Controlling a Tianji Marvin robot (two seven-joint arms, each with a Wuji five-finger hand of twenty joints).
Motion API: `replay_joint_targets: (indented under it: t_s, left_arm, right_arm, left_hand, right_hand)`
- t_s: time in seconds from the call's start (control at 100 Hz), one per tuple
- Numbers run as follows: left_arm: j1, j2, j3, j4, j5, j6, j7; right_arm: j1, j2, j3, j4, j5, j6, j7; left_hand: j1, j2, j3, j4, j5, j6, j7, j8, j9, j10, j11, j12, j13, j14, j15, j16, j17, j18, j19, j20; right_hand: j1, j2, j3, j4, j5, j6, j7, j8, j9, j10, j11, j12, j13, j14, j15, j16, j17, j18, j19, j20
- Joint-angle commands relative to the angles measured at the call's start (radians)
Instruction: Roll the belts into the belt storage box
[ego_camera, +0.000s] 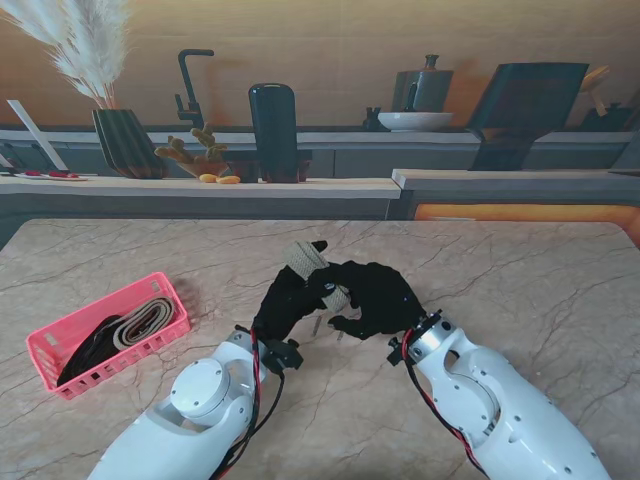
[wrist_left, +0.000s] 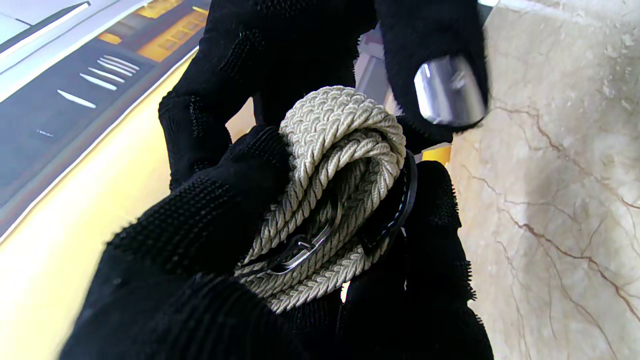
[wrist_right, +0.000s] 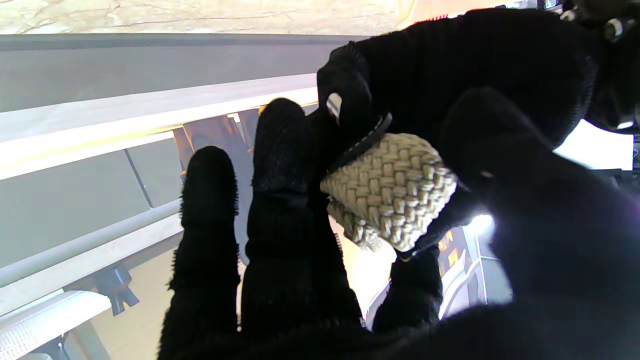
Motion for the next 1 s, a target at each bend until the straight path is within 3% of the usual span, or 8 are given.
replay_joint_targets:
  t_s: [0.0, 0.14, 0.42, 0.48, 0.6, 0.71, 0.79, 0.99]
  left_arm:
    - [0.010, -0.011, 0.000, -0.017, 0.008, 0.007, 0.028]
    - [0.006, -0.017, 0.006, -0.013, 0.052, 0.004, 0.073]
    - [0.004, -0.024, 0.001, -0.010, 0.044, 0.018, 0.097]
    - [0.004, -0.025, 0.001, -0.011, 0.045, 0.020, 0.102]
    - [0.004, -0.027, 0.001, -0.009, 0.055, 0.019, 0.113]
    - [0.002, -0.027, 0.003, -0.005, 0.069, 0.019, 0.119]
    - [0.001, -0.026, 0.004, -0.002, 0.085, 0.018, 0.120]
    - [-0.007, -0.022, 0.010, 0.005, 0.166, 0.012, 0.141]
  right_arm:
    - [-0.010, -0.002, 0.002, -0.008, -0.005, -0.008, -0.008]
    - [-0.014, -0.002, 0.010, -0.011, -0.018, -0.005, -0.026]
    - [-0.020, -0.005, 0.022, -0.015, -0.009, -0.015, -0.031]
    - [-0.019, -0.006, 0.023, -0.010, -0.009, -0.032, -0.044]
    - [-0.021, -0.010, 0.027, -0.003, -0.023, -0.057, -0.090]
    - [-0.036, -0.009, 0.038, -0.018, -0.035, -0.050, -0.101]
    - [-0.047, -0.007, 0.047, -0.033, -0.041, -0.037, -0.094]
    - [-0.056, -0.007, 0.055, -0.041, -0.041, 0.016, -0.083]
  left_hand:
    - [0.177, 0.148, 0.117, 0.080, 0.034, -0.081, 0.050, 0.018, 0.160, -0.107, 0.089, 0.095, 0.069, -0.075, 0.182, 0.082, -0.022, 0.005, 0.050, 0.068]
    - [0.190, 0.190, 0.114, 0.062, 0.063, -0.100, 0.068, 0.025, 0.206, -0.136, 0.125, 0.154, 0.051, -0.057, 0.254, 0.111, -0.058, 0.031, 0.103, 0.156]
    - [0.197, 0.205, 0.102, 0.058, 0.098, -0.097, 0.083, 0.035, 0.235, -0.136, 0.149, 0.209, 0.048, -0.048, 0.306, 0.120, -0.075, 0.049, 0.137, 0.183]
    - [0.202, 0.205, 0.100, 0.056, 0.105, -0.095, 0.085, 0.038, 0.241, -0.127, 0.153, 0.221, 0.038, -0.024, 0.321, 0.127, -0.080, 0.056, 0.149, 0.191]
    - [0.204, 0.208, 0.103, 0.057, 0.115, -0.098, 0.087, 0.040, 0.246, -0.134, 0.165, 0.242, 0.036, -0.031, 0.336, 0.130, -0.088, 0.060, 0.159, 0.198]
    - [0.207, 0.210, 0.103, 0.057, 0.123, -0.100, 0.088, 0.042, 0.242, -0.135, 0.176, 0.262, 0.032, -0.033, 0.348, 0.134, -0.097, 0.062, 0.166, 0.203]
    - [0.211, 0.212, 0.100, 0.056, 0.142, -0.091, 0.097, 0.047, 0.239, -0.129, 0.179, 0.275, 0.027, -0.031, 0.355, 0.138, -0.103, 0.064, 0.168, 0.204]
    - [0.202, 0.177, 0.113, 0.032, 0.236, -0.083, 0.189, 0.125, 0.272, -0.093, 0.156, 0.341, 0.032, -0.023, 0.398, 0.139, -0.110, 0.082, 0.204, 0.218]
  right_hand:
    - [-0.037, 0.033, -0.015, 0.040, -0.023, -0.011, 0.103, 0.051, -0.100, -0.054, -0.015, -0.006, -0.044, -0.007, -0.003, 0.011, -0.025, -0.026, -0.017, 0.022]
    - [-0.055, 0.076, -0.063, 0.049, -0.131, -0.023, 0.044, 0.022, -0.168, -0.049, -0.039, -0.022, -0.089, -0.002, -0.004, 0.000, -0.051, -0.029, -0.033, 0.027]
    - [-0.063, 0.106, -0.119, 0.058, -0.160, -0.054, 0.018, -0.009, -0.205, -0.047, -0.052, -0.036, -0.107, -0.003, 0.003, -0.008, -0.066, -0.029, -0.041, 0.035]
    - [-0.065, 0.108, -0.120, 0.058, -0.156, -0.052, 0.024, -0.009, -0.180, -0.069, -0.046, -0.036, -0.097, -0.013, 0.009, -0.007, -0.062, -0.033, -0.040, 0.036]
    - [-0.069, 0.118, -0.117, 0.058, -0.214, -0.027, 0.020, -0.014, -0.172, -0.097, -0.051, -0.042, -0.092, -0.030, 0.015, -0.005, -0.059, -0.045, -0.044, 0.036]
    - [-0.081, 0.160, -0.159, 0.071, -0.228, 0.062, -0.267, -0.112, -0.222, -0.104, -0.063, -0.063, -0.120, -0.026, 0.009, -0.007, -0.070, -0.050, -0.056, 0.043]
    - [-0.095, 0.187, -0.189, 0.084, -0.214, 0.110, -0.522, 0.085, -0.274, -0.078, -0.078, -0.075, -0.147, -0.010, -0.004, -0.008, -0.084, -0.044, -0.069, 0.055]
    - [-0.105, 0.202, -0.189, 0.090, -0.212, 0.166, -0.457, 0.180, -0.313, -0.030, -0.076, -0.072, -0.179, 0.014, -0.018, -0.015, -0.103, -0.028, -0.073, 0.058]
